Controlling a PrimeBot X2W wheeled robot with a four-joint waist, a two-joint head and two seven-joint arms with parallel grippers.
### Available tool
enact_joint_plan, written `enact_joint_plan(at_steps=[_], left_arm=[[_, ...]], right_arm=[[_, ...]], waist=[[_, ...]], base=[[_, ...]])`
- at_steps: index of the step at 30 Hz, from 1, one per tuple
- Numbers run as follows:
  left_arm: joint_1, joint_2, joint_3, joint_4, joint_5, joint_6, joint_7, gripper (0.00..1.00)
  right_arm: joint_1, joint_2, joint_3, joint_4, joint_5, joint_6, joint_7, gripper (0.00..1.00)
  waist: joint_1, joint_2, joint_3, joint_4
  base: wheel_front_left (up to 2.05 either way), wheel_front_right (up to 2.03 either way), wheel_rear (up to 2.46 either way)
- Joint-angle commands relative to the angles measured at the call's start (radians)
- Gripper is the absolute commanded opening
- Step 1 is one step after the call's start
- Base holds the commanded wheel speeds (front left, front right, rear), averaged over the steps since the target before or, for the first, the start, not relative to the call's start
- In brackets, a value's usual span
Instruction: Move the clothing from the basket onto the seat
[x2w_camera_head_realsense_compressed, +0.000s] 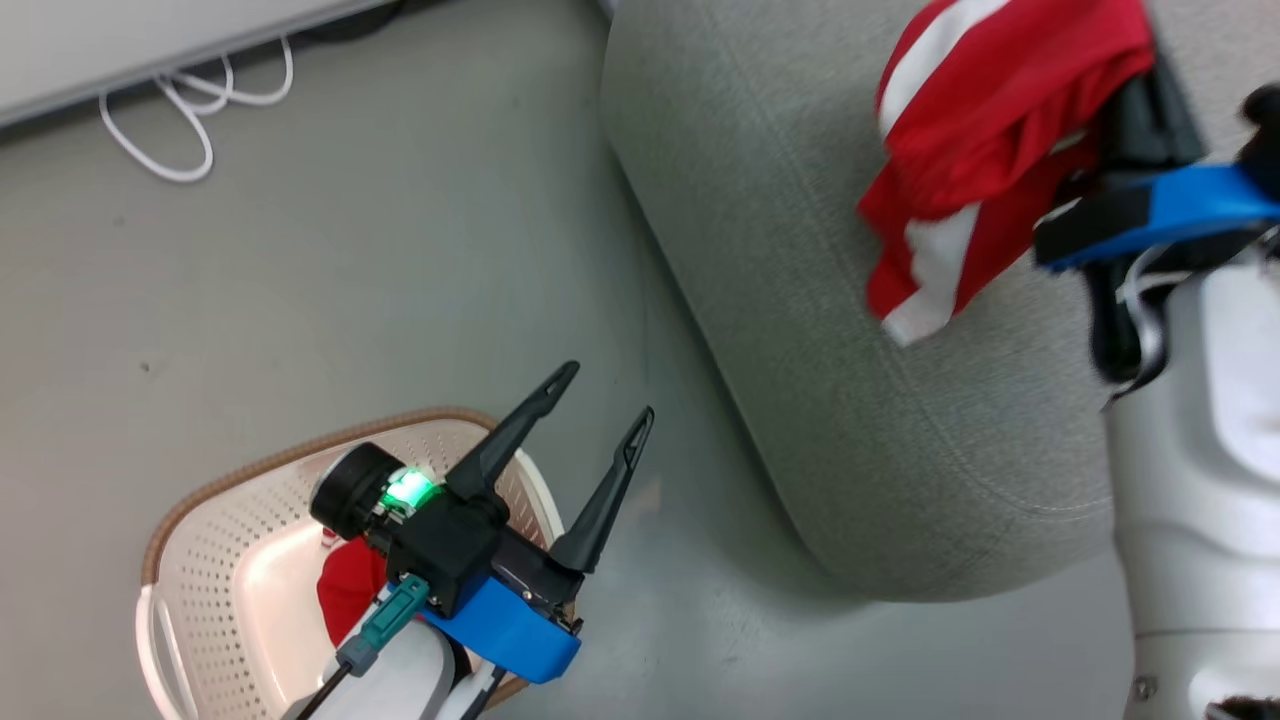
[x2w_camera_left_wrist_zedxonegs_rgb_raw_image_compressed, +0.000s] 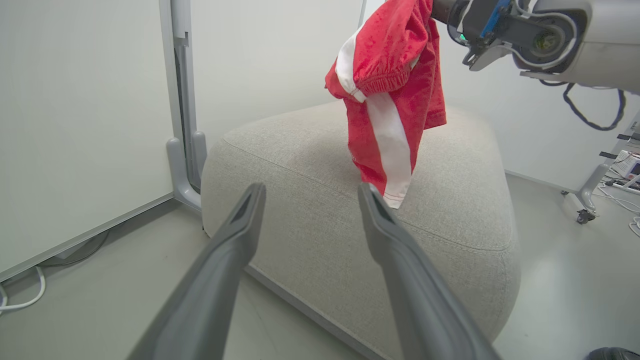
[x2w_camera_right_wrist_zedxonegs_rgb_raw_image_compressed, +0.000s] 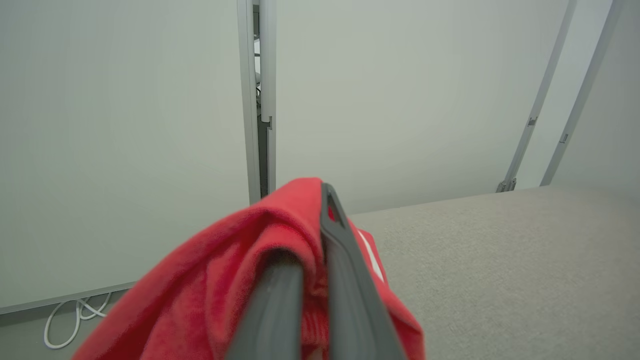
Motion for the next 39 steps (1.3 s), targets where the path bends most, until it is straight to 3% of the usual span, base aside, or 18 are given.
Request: enact_joint_plan(at_steps=[1, 7, 22, 31, 39], left_arm=[[-0.027, 0.015, 0.0, -0.015, 0.008, -0.002, -0.003, 1.0], [-0.053, 0.058, -0.005, -0.072, 0.027, -0.002, -0.003, 1.0], [-0.09, 0.147, 0.007, -0.236, 0.077, 0.013, 0.055, 1.0], [-0.088, 0.17, 0.0, -0.287, 0.088, 0.022, 0.077, 1.0], [-0.087, 0.172, -0.009, -0.297, 0.087, 0.027, 0.079, 1.0]], right_arm=[[-0.043, -0.013, -0.022, -0.022, -0.011, 0.0, 0.008, 0.0], [-0.13, -0.056, -0.107, -0.1, -0.034, 0.0, 0.058, 0.0], [-0.284, -0.181, -0.292, -0.229, -0.005, 0.0, 0.149, 0.0], [-0.24, -0.192, -0.392, -0.137, 0.004, 0.0, 0.153, 0.0], [-0.196, -0.205, -0.409, -0.022, -0.005, 0.0, 0.111, 0.0]], waist=[[-0.0002, 0.0, 0.075, 0.045], [-0.0002, 0.0, 0.169, 0.07], [-0.0002, 0.0, 0.36, 0.038], [-0.0002, 0.0, 0.404, 0.042], [-0.0002, 0.0, 0.411, 0.05]], base=[[0.0, 0.0, 0.0], [0.0, 0.0, 0.0], [0.0, 0.0, 0.0], [0.0, 0.0, 0.0], [0.0, 0.0, 0.0]])
